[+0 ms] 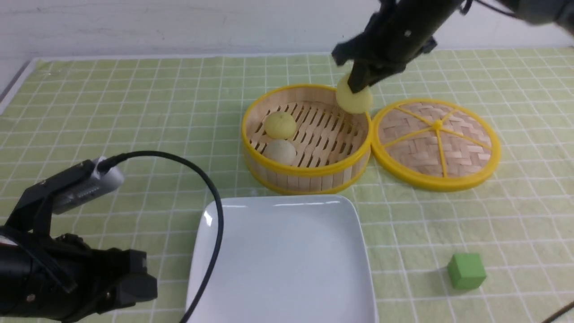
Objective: Put the steamed buns into the plate on the green tablecloth.
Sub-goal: 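Move the steamed bun from the bamboo steamer onto the white plate with the right gripper, then reach into the bamboo steamer and grasp a bun with the left gripper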
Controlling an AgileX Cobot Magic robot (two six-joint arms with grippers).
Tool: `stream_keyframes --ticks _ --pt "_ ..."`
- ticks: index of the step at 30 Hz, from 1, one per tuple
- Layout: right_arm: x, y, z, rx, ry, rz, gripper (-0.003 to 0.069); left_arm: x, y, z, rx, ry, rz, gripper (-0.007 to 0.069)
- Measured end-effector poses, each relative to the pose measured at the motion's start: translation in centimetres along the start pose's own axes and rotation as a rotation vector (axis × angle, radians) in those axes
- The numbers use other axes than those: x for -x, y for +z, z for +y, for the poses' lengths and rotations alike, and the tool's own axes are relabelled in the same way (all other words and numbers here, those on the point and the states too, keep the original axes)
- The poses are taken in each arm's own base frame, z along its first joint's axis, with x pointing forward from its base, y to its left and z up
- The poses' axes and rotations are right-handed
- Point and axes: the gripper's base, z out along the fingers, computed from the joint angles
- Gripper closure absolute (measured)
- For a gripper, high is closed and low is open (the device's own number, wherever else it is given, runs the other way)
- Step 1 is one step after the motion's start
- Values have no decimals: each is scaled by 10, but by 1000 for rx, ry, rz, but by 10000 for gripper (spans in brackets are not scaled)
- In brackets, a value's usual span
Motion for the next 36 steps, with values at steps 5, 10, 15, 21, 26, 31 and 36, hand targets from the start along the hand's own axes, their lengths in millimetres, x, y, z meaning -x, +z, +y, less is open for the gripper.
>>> stream_keyframes --ticks 5,10,15,21,26,31,36 --pt "-48 20 36 75 -9 194 636 1 0 0 1 -2 -9 373" --pt "-99 96 46 34 -26 365 610 2 0 0 2 -2 -20 374" --pt "-111 133 37 -37 5 348 459 3 0 -1 -13 -33 -33 374" --pt "-98 109 41 -65 -38 426 150 4 0 -1 -15 -70 -37 374" --pt "-68 47 42 -156 -173 268 338 6 0 0 -1 -65 -66 383" --pt "-81 -22 43 -186 -160 178 649 8 0 0 11 -58 -60 477" --pt "-139 -69 39 -191 -153 209 672 33 -5 -13 -19 -38 26 617"
